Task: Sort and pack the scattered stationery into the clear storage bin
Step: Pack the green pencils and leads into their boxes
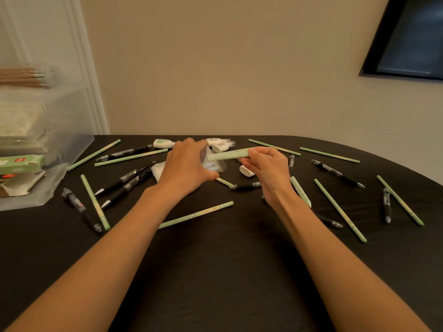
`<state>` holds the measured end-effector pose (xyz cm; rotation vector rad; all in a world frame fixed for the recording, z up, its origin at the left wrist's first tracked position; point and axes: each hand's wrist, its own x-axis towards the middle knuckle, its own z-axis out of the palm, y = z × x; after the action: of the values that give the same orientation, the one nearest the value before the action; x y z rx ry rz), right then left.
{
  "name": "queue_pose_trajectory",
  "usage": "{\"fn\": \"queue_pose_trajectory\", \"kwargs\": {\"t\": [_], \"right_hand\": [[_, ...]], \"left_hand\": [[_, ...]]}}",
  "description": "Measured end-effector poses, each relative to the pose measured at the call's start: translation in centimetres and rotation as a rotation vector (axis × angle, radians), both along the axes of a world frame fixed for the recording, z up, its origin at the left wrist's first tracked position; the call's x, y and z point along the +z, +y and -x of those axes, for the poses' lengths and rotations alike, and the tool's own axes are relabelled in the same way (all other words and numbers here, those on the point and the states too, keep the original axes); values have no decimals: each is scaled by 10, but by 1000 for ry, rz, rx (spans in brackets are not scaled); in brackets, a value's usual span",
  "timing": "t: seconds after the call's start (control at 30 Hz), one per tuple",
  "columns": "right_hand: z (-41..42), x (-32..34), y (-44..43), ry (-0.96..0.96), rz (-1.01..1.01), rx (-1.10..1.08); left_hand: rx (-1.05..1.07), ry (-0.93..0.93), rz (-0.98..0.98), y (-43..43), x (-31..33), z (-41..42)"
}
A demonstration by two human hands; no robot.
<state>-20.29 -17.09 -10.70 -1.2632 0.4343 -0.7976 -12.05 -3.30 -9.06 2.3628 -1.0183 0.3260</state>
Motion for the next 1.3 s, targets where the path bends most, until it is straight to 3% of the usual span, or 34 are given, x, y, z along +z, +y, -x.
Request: {"fn": "queue_pose_trajectory", "kwargs": {"t": [0.1,0.3,0.6,0.67,0.73,0.8,0.87,0.93,1.0,1.1,1.17,1.23,1.3], "right_hand": [[0,0,5,-1,46,70],[-2,-5,12,165,372,127],[5,2,11,230,378,329],[7,4,5,238,341,277],[10,2,-13,276,346,40],[16,-6,-41,552,598,-332],[30,-12,-64,950,849,-543],[41,-14,-75,1228,907,-517],[46,-13,-77,1335,877,-419],[48,-16,-80,1329,820,-384],[48,-16,-80,1225,828,-464],[49,-11,-75,967,788,-547],[47,-2,-64,635,694,-458]], "left_hand": [[-117,-8,-70,-3,1,6],[-163,-7,-25,-8,-1,9],[-140,1,-37,-9,-3,8],[-130,1,-66,-12,-4,12],[-118,-10,-98,-16,-4,18],[-117,-27,-124,-18,-4,21],[-115,-45,-152,-21,-5,25],[-113,-53,-172,-25,-7,28],[-117,-63,-171,-29,-8,31],[-125,-72,-145,-35,-9,38],[-125,-85,-135,-37,-9,41],[-116,-82,-138,-37,-10,42],[-99,-67,-148,-35,-10,42]]}}
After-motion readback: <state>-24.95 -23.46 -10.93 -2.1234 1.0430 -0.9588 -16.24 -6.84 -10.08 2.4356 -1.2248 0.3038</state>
